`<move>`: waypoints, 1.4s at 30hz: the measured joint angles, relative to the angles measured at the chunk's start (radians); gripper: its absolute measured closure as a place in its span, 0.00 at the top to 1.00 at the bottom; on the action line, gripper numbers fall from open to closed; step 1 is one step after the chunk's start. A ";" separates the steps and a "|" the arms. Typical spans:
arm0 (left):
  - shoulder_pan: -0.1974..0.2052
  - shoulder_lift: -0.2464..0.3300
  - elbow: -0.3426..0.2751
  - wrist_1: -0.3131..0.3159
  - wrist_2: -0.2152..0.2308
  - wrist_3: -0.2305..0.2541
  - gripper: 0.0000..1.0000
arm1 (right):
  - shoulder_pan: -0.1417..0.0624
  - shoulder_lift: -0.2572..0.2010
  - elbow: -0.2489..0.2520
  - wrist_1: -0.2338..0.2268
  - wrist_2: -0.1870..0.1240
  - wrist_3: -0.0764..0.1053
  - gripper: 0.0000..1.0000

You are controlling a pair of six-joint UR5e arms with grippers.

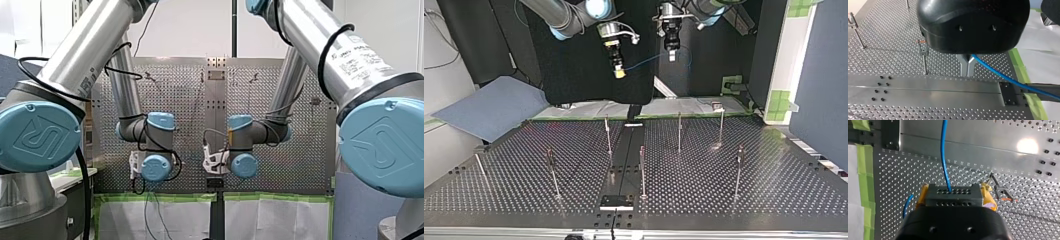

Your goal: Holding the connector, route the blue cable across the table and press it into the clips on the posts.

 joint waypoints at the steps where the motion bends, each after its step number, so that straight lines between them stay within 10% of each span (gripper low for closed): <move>1: -0.001 0.006 0.006 -0.006 -0.001 -0.002 0.00 | 0.006 -0.002 -0.006 0.006 0.006 0.002 0.00; 9: 0.036 0.083 0.042 -0.084 -0.024 -0.014 0.00 | 0.055 -0.069 -0.072 0.082 0.011 0.048 0.00; 33: 0.245 0.312 0.149 -0.312 -0.103 0.017 0.00 | 0.045 -0.299 -0.228 0.304 -0.122 0.096 0.00; 42: 0.276 0.399 0.194 -0.400 -0.119 0.027 0.00 | 0.048 -0.259 -0.305 0.355 -0.149 0.102 0.00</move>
